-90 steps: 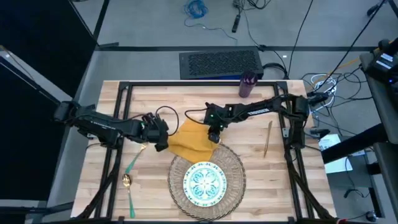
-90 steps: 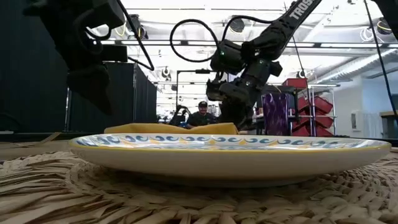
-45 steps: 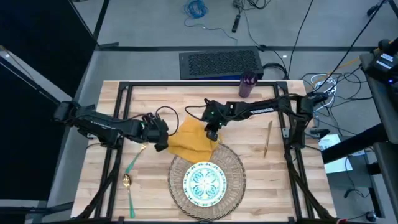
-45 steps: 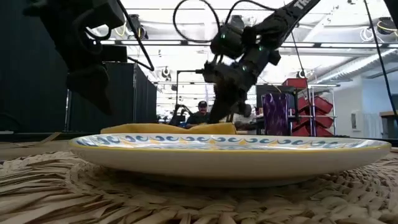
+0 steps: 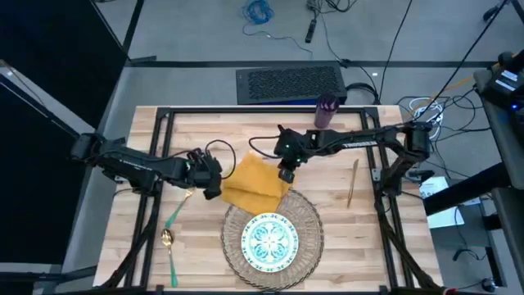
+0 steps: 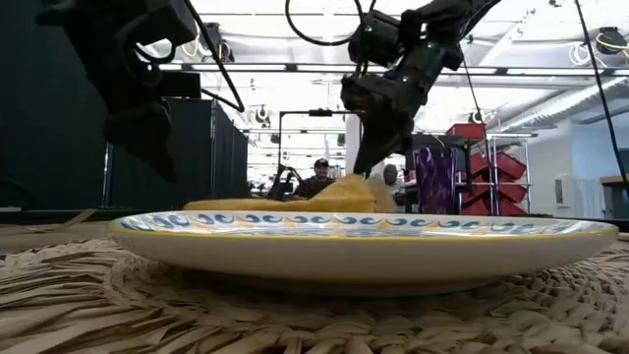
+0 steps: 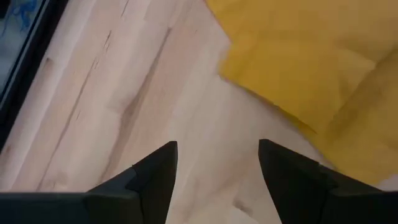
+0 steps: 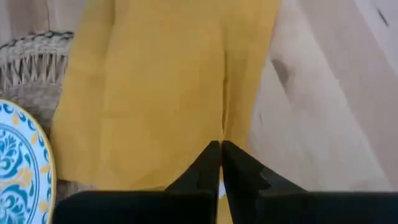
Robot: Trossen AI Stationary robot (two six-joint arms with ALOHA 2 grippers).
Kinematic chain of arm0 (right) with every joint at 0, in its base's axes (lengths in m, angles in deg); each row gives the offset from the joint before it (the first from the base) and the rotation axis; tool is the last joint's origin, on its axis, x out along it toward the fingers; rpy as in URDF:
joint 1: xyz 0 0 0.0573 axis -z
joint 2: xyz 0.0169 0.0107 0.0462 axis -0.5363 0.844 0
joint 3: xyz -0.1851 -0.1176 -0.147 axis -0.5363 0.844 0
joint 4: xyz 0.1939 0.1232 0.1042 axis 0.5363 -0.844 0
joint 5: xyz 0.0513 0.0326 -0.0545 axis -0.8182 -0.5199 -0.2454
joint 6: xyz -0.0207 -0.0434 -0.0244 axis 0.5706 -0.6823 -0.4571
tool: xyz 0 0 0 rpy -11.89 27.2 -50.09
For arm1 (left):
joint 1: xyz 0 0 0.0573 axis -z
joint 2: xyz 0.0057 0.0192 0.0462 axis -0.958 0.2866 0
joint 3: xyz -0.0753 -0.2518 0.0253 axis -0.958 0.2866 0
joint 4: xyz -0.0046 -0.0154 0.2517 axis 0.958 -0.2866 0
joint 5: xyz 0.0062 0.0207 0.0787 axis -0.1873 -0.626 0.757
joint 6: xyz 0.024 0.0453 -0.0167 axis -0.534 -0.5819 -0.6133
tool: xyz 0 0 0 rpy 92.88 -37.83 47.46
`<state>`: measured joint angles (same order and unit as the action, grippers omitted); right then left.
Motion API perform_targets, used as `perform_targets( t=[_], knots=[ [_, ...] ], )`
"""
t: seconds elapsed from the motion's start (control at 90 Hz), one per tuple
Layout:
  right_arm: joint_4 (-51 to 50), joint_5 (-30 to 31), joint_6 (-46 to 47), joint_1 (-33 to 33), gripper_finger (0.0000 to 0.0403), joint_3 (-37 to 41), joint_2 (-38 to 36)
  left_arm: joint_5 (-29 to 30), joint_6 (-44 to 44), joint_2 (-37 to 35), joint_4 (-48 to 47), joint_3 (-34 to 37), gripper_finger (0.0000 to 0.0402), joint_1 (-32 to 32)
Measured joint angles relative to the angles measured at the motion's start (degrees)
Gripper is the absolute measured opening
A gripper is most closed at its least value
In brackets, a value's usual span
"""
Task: Set table place
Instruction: Fold the yellow napkin
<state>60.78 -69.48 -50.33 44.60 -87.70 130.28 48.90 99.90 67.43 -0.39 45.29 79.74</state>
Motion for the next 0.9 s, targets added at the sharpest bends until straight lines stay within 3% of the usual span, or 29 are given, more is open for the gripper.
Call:
perform_targets(
  t=[0.378, 0.544, 0.811, 0.9],
  knots=[
    [-6.89, 0.75, 4.42, -2.44, 0.0, 0.04, -0.21, -0.75, 0.04, 0.0, 0.01, 0.0, 0.021, 0.0],
    [-12.62, 8.49, 6.22, -3.87, 0.0, 0.07, -0.21, -0.87, 0.04, 0.0, 0.04, -0.02, 0.021, 0.0],
    [-13.26, 9.5, 7.31, -4.08, 0.0, 0.09, -0.18, -1.31, 1.17, 0.0, 0.09, 0.0, 0.021, 0.0],
    [-13.14, 12.31, 8.35, -4.96, 0.0, 0.14, -0.46, -1.82, 1.44, 0.0, 0.07, -0.01, 0.021, 0.0]
  ],
)
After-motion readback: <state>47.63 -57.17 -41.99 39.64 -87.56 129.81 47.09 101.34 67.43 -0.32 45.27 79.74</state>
